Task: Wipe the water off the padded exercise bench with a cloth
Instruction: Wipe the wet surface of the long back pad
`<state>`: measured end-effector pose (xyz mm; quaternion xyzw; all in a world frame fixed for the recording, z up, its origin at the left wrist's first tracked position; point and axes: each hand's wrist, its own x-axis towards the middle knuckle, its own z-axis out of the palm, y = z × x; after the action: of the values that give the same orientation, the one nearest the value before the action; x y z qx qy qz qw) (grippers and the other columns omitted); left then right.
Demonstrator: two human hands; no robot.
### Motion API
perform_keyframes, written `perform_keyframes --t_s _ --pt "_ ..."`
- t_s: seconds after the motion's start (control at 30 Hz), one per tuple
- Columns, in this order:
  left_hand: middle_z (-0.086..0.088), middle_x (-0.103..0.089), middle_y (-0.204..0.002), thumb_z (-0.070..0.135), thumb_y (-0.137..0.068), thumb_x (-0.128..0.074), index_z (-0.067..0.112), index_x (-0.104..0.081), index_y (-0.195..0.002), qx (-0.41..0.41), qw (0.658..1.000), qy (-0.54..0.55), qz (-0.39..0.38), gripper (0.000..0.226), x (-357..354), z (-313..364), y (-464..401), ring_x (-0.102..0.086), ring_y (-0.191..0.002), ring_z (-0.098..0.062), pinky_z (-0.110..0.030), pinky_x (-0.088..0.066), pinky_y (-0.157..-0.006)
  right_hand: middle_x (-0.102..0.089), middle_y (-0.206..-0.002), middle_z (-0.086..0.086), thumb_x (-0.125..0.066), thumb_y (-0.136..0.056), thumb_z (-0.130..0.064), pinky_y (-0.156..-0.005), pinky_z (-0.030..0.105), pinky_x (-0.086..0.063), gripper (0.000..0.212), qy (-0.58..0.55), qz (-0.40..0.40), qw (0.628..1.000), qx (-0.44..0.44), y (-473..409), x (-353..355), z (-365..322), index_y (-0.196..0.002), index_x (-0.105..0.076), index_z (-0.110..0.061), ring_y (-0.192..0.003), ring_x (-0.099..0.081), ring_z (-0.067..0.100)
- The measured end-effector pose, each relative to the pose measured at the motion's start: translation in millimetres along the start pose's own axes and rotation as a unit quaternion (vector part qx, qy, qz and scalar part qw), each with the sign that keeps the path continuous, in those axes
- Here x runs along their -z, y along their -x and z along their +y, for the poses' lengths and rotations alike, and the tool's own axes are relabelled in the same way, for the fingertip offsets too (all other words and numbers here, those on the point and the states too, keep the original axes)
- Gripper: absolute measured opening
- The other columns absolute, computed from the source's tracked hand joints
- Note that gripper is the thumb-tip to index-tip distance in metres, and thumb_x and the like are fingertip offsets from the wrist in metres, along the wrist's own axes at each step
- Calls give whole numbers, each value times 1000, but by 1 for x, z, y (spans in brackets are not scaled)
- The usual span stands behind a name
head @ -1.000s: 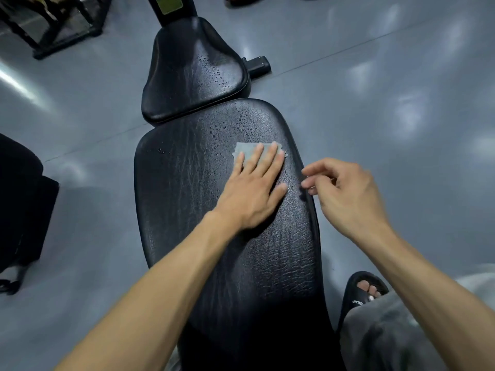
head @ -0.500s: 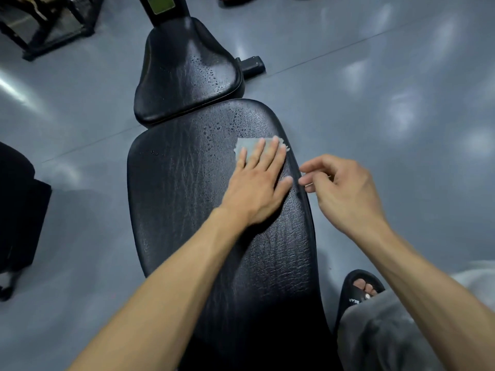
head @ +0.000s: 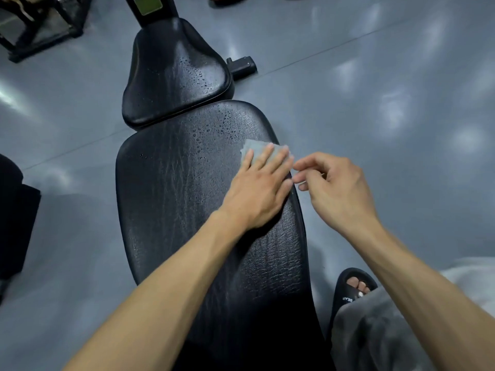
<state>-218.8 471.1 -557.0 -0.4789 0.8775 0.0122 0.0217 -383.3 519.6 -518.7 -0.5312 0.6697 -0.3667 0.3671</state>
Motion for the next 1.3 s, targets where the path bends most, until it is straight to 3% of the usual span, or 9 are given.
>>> perform_keyframes --t_s 0.17,0.23,0.4,0.57,0.67,0.93,1.13,1.3 --pt "4 -40 -161 42 -110 -28 24 -44 -153 -204 977 -41 -36 50 -9 14 47 -21 -156 -21 -48 -15 -126 -75 -81 -18 -48 -83 -22 -88 40 -57 26 -10 11 1000 0 -5 4 4 -86 -70 -34 -86 -73 9" --pt "6 -39 -162 42 -109 -28 28 -43 -154 -204 978 -35 -27 49 -6 -3 37 -23 -155 -17 -46 -18 -126 -75 -81 -17 -46 -81 -25 -88 40 -57 25 -7 12 1000 0 -7 4 5 -85 -69 -35 -86 -73 11" --pt "4 -41 -161 43 -105 -22 25 -46 -153 -64 998 9 11 57 4 -23 -5 -27 -154 -22 -50 -19 -126 -76 -85 -14 -43 -77 -31 -85 41 -57 26 0 13 1000 -3 -9 5 8 -82 -67 -41 -86 -72 15" --pt "8 -41 -161 37 -108 -33 26 -46 -152 -210 977 2 -22 47 -7 15 52 -25 -154 -19 -47 -17 -126 -74 -79 -21 -43 -79 -27 -85 41 -58 27 -4 15 1000 -1 -12 4 9 -83 -67 -37 -86 -72 13" --pt "11 -39 -162 29 -103 -45 29 -44 -154 -236 972 11 -5 50 -10 8 74 -28 -153 -13 -40 -20 -126 -73 -78 -24 -44 -81 -25 -84 41 -58 26 5 14 1000 2 -12 3 9 -82 -67 -38 -85 -72 12" --pt "13 -54 -150 26 -99 -53 29 -55 -146 -138 986 -21 93 47 0 -27 40 -54 -134 -12 -32 -45 -98 -74 -79 -21 -45 -79 -27 -85 41 -58 26 7 10 1000 3 -3 2 2 -81 -67 -39 -87 -72 13" --pt "19 -53 -150 21 -97 -57 31 -49 -147 -90 992 -20 81 52 12 -42 39 -50 -136 -6 -30 -45 -93 -74 -79 -20 -43 -76 -27 -86 41 -58 26 11 10 1000 14 4 1 -4 -75 -63 -43 -87 -72 15" --pt "5 -72 -126 6 -94 -59 29 -56 -140 9 994 -4 112 52 27 -40 36 -66 -115 -23 -38 -50 -84 -73 -78 -21 -41 -74 -26 -87 41 -58 27 16 8 1000 3 11 5 -9 -75 -63 -43 -89 -72 15"
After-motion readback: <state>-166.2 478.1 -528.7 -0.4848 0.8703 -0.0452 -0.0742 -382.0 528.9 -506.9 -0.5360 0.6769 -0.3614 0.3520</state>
